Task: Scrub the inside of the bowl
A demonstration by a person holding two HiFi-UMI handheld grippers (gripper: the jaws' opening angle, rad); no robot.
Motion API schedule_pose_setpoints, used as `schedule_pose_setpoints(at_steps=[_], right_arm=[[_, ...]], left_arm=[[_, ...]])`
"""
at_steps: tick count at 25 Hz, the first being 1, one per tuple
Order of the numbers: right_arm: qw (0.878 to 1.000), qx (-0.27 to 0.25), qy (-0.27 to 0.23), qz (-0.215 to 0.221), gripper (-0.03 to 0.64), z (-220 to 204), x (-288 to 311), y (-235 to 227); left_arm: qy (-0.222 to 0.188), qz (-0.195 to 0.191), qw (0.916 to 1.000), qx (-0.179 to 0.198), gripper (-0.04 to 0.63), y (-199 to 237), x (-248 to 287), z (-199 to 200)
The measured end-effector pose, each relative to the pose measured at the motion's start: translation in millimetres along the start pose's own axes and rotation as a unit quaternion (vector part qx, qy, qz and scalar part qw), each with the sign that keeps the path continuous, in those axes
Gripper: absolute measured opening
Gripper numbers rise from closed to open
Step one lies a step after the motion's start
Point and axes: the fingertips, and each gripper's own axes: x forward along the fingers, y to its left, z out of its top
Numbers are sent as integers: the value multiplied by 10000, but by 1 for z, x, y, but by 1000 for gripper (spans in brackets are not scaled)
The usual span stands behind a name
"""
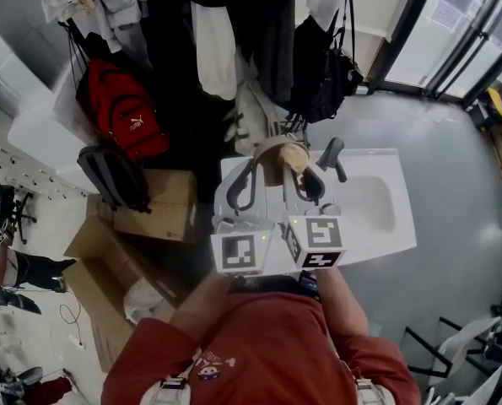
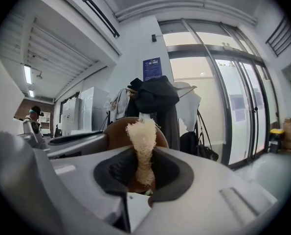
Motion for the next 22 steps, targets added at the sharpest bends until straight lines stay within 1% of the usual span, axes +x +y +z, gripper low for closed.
schedule_pose_setpoints(at_steps=[4,11,13,16,22], right_arm=[[9998,96,184,-16,77,-4,0,-1],[9953,816,505,86,77,-15,5,-7],[9945,898,538,99,77,-17,4,-10],[9957,753,534,62,77,-17,3,-12],[9986,202,476,133,77,-13,2,-10]], left_arm=[[-7,-83,9999,68,28,-7,-3,1],[-43,-213,9996,177,31,-18,-3,-1],[-12,-238,9996,181,32,-21,-2,-3],[5,-264,9995,153,32,-23,-3,-3],[-64,-368,9991,189,32,-24,-2,1]])
